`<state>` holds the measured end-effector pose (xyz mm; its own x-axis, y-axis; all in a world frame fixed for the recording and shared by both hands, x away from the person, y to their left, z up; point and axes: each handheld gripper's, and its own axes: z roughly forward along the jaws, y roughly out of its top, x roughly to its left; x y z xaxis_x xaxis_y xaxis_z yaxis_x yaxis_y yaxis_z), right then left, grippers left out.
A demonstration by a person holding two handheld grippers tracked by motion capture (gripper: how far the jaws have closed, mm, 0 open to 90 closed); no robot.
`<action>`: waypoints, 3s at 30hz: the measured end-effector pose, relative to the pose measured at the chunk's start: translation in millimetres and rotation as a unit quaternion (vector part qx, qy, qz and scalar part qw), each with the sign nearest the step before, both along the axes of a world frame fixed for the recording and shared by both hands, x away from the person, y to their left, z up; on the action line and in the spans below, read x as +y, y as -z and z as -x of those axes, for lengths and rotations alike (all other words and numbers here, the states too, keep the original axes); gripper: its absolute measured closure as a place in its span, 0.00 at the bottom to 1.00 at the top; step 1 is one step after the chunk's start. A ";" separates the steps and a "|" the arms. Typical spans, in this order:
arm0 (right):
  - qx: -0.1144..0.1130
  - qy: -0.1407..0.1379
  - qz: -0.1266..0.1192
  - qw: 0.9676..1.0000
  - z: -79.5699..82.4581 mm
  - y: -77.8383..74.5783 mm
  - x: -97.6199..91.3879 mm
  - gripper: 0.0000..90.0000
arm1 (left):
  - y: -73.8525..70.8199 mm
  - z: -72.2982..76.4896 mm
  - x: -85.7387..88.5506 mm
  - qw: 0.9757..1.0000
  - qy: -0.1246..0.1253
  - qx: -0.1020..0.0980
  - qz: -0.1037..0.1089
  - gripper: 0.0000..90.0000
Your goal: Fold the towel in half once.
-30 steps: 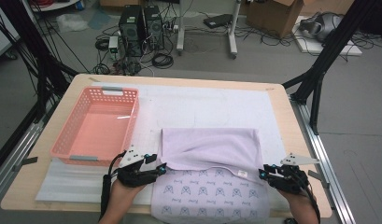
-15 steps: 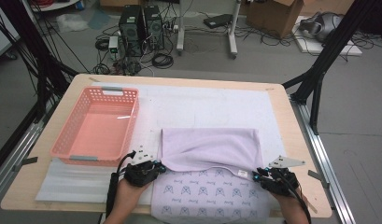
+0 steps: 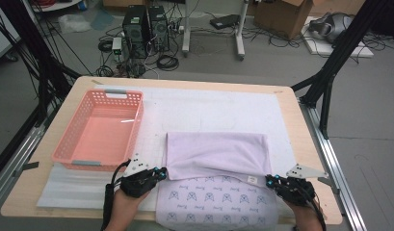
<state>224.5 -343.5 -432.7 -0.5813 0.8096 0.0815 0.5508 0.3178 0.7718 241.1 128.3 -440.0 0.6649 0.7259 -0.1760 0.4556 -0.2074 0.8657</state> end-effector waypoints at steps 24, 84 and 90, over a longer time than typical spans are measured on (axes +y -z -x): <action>-0.011 0.008 -0.028 1.000 7.5 2.6 -15.7 0.70 | -3.8 7.3 -10.2 0.997 0.035 0.060 0.031 0.75; -0.007 -0.062 0.014 0.998 30.8 -3.3 -4.6 0.97 | -3.8 33.4 -1.1 0.998 -0.006 0.051 0.023 0.96; -0.005 -0.090 0.011 0.996 55.3 -8.0 -7.2 0.97 | -5.7 59.7 12.4 0.998 0.008 0.060 0.019 0.96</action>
<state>169.2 -350.7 -424.7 -0.7182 0.6934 0.0581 0.4757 0.4284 0.7682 181.4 140.7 -434.3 0.6493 0.7063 -0.2820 0.5529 -0.1838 0.8127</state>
